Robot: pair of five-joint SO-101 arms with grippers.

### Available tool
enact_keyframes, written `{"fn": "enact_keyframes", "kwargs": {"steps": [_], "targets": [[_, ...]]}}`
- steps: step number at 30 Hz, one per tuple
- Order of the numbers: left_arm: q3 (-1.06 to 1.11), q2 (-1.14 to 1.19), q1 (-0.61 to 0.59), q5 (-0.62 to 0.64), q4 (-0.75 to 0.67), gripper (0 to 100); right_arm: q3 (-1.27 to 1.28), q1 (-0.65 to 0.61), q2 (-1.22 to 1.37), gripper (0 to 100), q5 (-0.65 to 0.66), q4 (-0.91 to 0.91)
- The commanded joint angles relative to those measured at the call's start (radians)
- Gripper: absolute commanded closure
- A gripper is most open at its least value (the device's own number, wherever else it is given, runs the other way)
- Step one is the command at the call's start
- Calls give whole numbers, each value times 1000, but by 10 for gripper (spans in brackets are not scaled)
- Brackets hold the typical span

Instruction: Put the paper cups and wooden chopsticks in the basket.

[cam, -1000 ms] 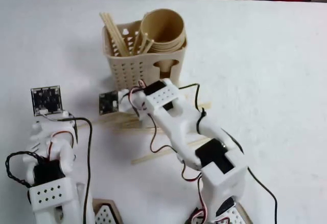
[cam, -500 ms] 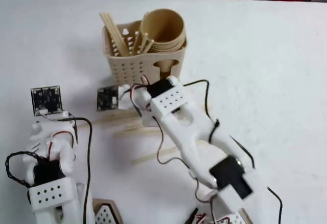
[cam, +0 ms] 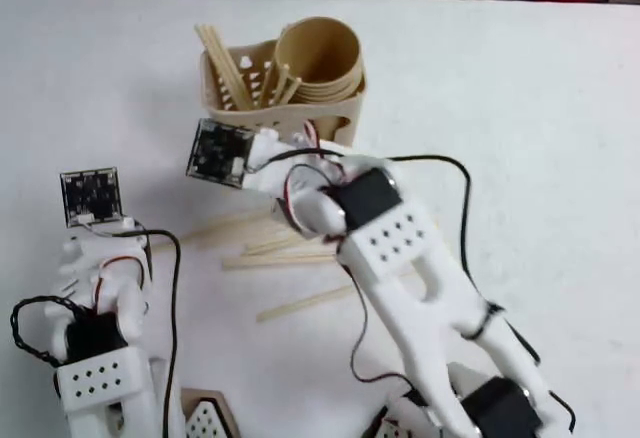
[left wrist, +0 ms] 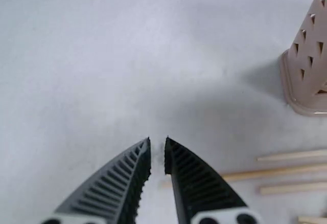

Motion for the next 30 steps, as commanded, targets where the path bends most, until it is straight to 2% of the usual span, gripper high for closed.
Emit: {"fn": "enact_keyframes", "kwargs": {"steps": [1, 9, 15, 23, 30], "targets": [[-8, -16, -7, -5, -28, 932, -97, 1, -99, 981, -98, 1], [-8, -16, -4, -6, -28, 932, -465, -27, -56, 981, -373, -18], [-8, -16, -4, -6, -28, 932, -689, -27, 73, 981, -522, -197], [-6, -18, -4, -6, -28, 932, -781, -24, 243, 981, -563, -483], [-6, -18, -4, -6, -28, 932, -778, -19, 387, 981, -563, -529]]}}
